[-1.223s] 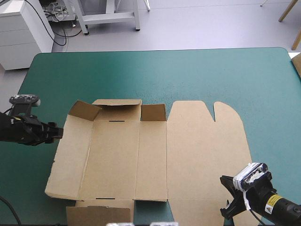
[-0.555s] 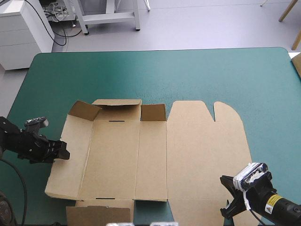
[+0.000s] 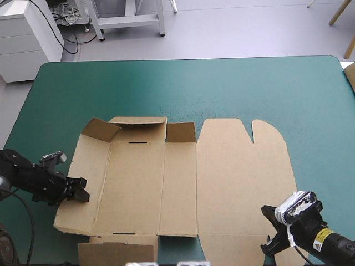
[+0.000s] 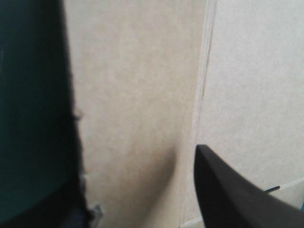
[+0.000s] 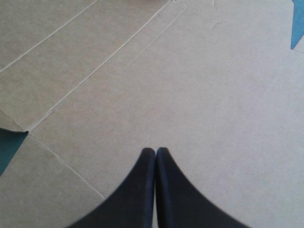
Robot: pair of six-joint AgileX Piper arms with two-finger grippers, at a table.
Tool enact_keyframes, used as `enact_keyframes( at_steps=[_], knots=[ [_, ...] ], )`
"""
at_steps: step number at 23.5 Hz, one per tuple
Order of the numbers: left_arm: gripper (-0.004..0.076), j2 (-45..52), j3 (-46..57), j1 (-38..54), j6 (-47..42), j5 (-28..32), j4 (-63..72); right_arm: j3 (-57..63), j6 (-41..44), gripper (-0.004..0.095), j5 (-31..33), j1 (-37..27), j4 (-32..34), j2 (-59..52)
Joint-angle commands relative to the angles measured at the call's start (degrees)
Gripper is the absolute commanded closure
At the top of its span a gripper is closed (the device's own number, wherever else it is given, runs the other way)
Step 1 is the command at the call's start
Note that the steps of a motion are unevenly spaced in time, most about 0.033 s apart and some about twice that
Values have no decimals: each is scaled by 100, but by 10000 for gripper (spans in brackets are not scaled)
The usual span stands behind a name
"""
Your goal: Fold the box
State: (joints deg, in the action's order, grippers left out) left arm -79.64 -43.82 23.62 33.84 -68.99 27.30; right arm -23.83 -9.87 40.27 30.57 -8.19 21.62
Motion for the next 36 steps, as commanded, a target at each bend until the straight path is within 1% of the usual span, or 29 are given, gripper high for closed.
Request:
enact_keyframes(
  at_steps=[1,2,3,6,7,10,13,14,15,17,19,21,22,28,31,34,36],
  knots=[
    [540,138,-100,-35,1,-444,243,-147,-40,929,-418,-37,3,25],
    [611,138,-100,-35,22,-444,243,-147,-40,929,-418,-37,3,25],
    [735,138,-100,-35,203,-444,255,-147,-40,930,-418,-37,3,25],
    [729,138,-165,-89,476,-444,290,-147,-40,930,-418,-37,3,25],
    [731,138,-350,-186,597,-372,310,-147,-40,929,-418,-37,3,25],
    [731,66,-1219,-641,647,67,-100,-147,-17,929,-418,-37,3,25],
    [731,-297,-2211,-1132,446,123,-533,-147,-17,929,-418,-37,-7,25],
    [731,-466,-2667,-1409,432,138,-700,-147,-17,929,-418,-37,-7,25],
    [731,-552,-2914,-1591,432,191,-805,-147,-17,929,-418,-37,-7,25],
    [731,-799,-3762,-2431,448,529,-1539,-147,8,929,-418,-37,-15,25],
    [731,-885,-4048,-2900,460,660,-2103,-147,33,929,-407,-37,-15,25],
    [731,-931,-4258,-3463,470,819,-2844,-147,33,929,-407,-37,-41,25],
    [731,-934,-4360,-4024,457,1037,-3532,-147,33,929,-407,-37,-54,25],
    [731,-934,-4358,-5404,435,1813,-4786,-147,33,929,-407,-37,-110,25],
    [731,-934,-4358,-6001,199,1933,-5331,-147,33,929,-395,-37,-110,25],
    [731,-934,-4349,-6549,-177,1930,-5991,-147,33,929,-395,-37,-110,25],
    [731,-934,-4349,-6843,-327,1888,-6179,-147,33,929,-395,-37,-110,25]
  ],
)
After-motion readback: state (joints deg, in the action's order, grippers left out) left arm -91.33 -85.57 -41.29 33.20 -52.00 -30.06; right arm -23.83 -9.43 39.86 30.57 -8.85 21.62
